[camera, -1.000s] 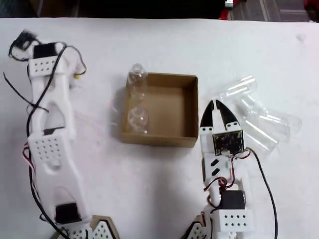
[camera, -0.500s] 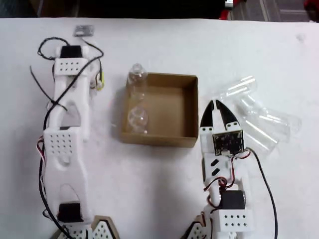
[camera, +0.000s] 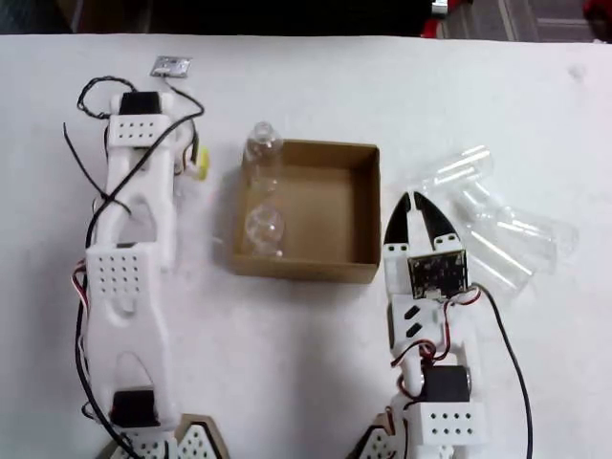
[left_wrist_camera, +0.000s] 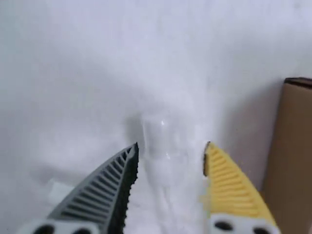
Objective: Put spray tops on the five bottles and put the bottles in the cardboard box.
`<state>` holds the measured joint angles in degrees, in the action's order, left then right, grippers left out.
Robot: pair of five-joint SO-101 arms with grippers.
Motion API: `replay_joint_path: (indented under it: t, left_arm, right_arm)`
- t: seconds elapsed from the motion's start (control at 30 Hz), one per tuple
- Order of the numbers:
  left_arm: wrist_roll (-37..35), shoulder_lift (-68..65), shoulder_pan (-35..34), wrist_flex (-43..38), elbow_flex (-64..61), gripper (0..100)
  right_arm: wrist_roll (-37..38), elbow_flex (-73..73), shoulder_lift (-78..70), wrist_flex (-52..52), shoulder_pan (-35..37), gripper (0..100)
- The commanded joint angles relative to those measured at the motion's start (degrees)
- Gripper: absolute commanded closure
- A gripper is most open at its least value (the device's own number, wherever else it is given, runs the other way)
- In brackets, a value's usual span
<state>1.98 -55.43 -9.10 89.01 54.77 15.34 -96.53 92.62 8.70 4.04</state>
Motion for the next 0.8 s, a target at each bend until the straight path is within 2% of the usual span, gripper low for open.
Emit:
replay_joint_path:
  t: [0.0, 0.17, 0.3, 0.4, 0.53, 0.63, 0.77]
  left_arm:
    - [-2.0, 1.3, 0.5, 2.5, 3.1, 72]
    - [-3.0, 1.5, 0.7, 5.1, 3.5, 72]
    - [-3.1, 4.4, 0.8, 13.6, 11.6, 72]
    - [-2.8, 9.1, -0.9, 13.6, 15.9, 72]
    - [-3.1, 12.4, -3.2, 13.6, 11.4, 72]
    - [-3.3, 13.1, -1.3, 13.6, 3.7, 72]
    - [-8.0, 17.8, 1.5, 13.6, -4.5, 72]
  right_arm:
    - [0.2, -0.6, -0.1, -1.5, 0.1, 98.1]
    - [0.2, -0.6, 0.0, -1.5, 0.1, 98.1]
    - [0.2, -0.6, 0.0, -1.5, 0.1, 98.1]
    - [0.2, -0.6, 0.0, -1.5, 0.1, 98.1]
    - [0.2, -0.6, 0.0, -1.5, 0.1, 98.1]
    - [0.2, -0.6, 0.0, -1.4, 0.1, 98.1]
    - [0.2, -0.6, -0.2, -1.4, 0.4, 98.1]
